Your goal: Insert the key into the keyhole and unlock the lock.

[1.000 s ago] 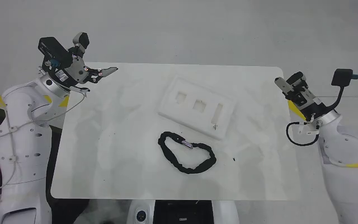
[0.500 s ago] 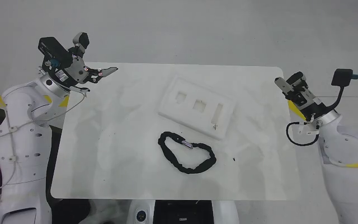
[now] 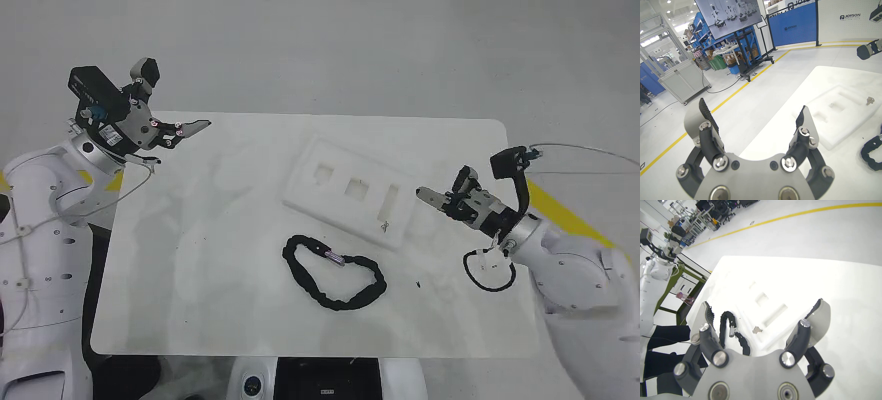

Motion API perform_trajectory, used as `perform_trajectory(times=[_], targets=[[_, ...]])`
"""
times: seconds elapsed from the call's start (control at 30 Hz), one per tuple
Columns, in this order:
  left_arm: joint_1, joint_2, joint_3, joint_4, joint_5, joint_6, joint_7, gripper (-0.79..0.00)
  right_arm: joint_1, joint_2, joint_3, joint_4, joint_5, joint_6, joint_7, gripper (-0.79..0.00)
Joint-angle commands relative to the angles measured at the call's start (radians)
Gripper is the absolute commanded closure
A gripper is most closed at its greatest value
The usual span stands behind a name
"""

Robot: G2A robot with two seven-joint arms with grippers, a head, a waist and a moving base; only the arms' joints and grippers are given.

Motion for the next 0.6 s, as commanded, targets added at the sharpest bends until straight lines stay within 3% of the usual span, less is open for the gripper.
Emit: perform_trajectory(times=[0.0,0.3,0.57], targets=[[0.0,0.0,0.0,0.0,0.0,0.0,0.0,-0.785,-0.013,-0.002,-0.031,-0.036,-0.025,0.063,0.032,-0.785],[0.0,0.0,0.0,0.0,0.0,0.0,0.0,-0.785,-0.025,-0.01,-0.135,-0.098,-0.077,0.287,0.139,-0.785],[0.0,0.0,0.0,0.0,0.0,0.0,0.0,-0.785,-0.003,-0.015,-0.166,-0.095,-0.065,0.309,0.15,-0.785]])
